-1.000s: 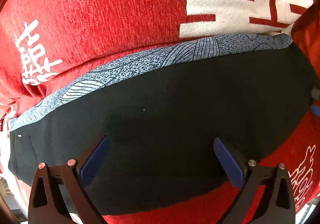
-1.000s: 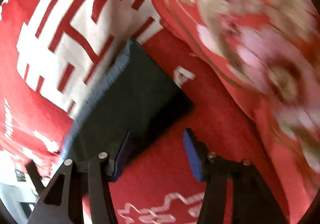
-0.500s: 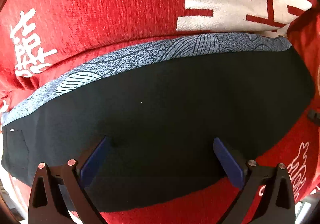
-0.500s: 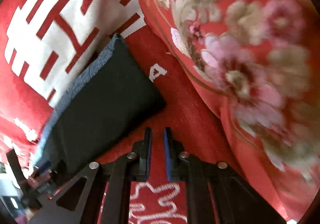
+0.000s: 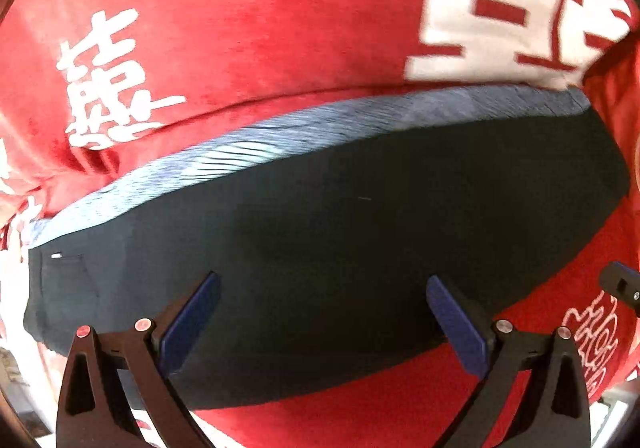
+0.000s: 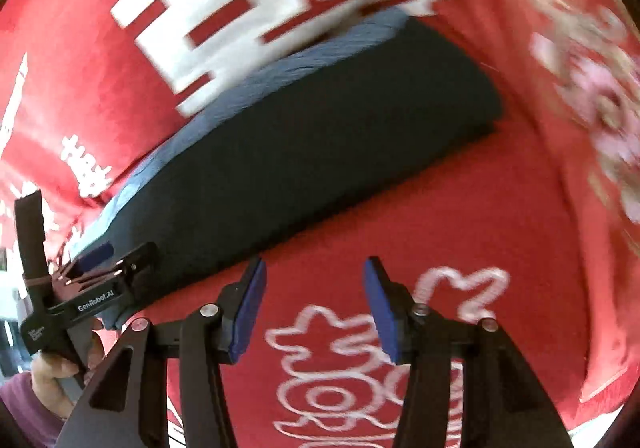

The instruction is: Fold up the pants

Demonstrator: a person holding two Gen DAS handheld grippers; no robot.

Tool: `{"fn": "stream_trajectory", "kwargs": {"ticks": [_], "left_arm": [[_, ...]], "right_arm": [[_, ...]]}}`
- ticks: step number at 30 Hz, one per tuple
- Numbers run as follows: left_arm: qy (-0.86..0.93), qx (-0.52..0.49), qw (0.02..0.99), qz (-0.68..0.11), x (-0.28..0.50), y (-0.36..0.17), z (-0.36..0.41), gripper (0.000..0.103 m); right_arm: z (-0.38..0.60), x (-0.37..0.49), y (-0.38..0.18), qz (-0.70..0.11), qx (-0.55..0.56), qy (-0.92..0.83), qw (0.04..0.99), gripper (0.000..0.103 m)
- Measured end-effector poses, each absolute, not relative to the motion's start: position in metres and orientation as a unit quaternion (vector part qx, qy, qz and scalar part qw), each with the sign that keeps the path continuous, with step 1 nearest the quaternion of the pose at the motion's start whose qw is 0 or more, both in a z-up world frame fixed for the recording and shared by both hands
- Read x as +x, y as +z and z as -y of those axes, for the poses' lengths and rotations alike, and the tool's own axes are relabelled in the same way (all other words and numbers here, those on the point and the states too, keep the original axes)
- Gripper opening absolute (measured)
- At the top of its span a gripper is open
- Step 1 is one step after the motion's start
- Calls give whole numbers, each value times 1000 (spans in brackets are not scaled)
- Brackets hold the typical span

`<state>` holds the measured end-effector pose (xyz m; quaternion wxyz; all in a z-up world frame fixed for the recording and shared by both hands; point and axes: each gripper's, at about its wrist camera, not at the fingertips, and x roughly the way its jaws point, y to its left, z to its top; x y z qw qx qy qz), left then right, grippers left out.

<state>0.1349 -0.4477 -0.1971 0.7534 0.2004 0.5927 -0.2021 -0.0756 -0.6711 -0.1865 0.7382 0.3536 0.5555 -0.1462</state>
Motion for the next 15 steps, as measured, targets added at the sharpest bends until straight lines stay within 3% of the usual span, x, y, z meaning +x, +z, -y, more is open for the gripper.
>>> {"fn": "stream_trajectory", "kwargs": {"ticks": [10, 15], "left_arm": [[-98, 176, 794, -574, 221, -217, 408, 103], [-96, 130, 782, -602, 243, -244, 385, 103]], "right_arm": [[644, 56, -206, -542, 290, -88, 784, 53], [659, 79, -227, -553, 251, -108, 787, 49]]}}
